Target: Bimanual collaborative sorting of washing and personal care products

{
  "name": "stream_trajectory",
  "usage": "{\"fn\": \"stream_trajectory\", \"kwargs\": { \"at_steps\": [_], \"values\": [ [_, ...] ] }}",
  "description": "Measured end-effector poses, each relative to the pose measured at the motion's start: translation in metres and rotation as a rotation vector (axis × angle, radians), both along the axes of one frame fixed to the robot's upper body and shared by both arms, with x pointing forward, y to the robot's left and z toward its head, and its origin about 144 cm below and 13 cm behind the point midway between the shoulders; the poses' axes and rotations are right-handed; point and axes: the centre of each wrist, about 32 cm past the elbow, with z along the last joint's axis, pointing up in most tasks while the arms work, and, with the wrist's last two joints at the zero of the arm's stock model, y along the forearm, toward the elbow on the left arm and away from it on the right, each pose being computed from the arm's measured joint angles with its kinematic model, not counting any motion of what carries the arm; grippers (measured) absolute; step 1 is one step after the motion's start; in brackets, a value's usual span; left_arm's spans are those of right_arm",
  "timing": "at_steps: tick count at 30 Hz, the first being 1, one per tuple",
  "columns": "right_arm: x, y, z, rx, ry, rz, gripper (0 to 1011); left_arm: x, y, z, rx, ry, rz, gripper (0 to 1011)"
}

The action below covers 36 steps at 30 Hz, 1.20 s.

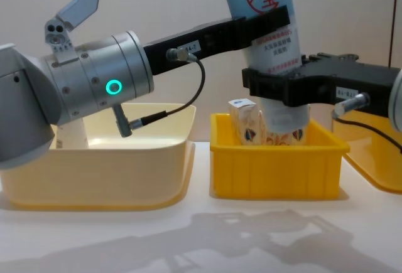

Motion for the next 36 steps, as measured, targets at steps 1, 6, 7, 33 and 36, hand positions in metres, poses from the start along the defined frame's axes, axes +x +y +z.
{"fn": "stream_trajectory", "kwargs": {
  "at_steps": [1,6,7,33,36],
  "values": [
    [0.000,0.000,0.000,0.000,0.000,-0.001,824,0.000,0.000,0.000,0.000,0.000,0.000,257],
    [0.001,0.003,0.000,0.000,-0.003,-0.007,723,0.000,0.000,0.000,0.000,0.000,0.000,257],
    [0.002,0.003,0.000,0.000,-0.003,-0.008,719,0.000,0.000,0.000,0.000,0.000,0.001,258],
    [0.008,-0.005,0.000,0.008,-0.009,-0.107,559,0.000,0.000,0.000,0.000,0.000,0.000,808],
    [0.010,-0.009,0.000,0.011,-0.015,-0.142,543,0.000,0.000,0.000,0.000,0.000,0.000,916]
  ]
}}
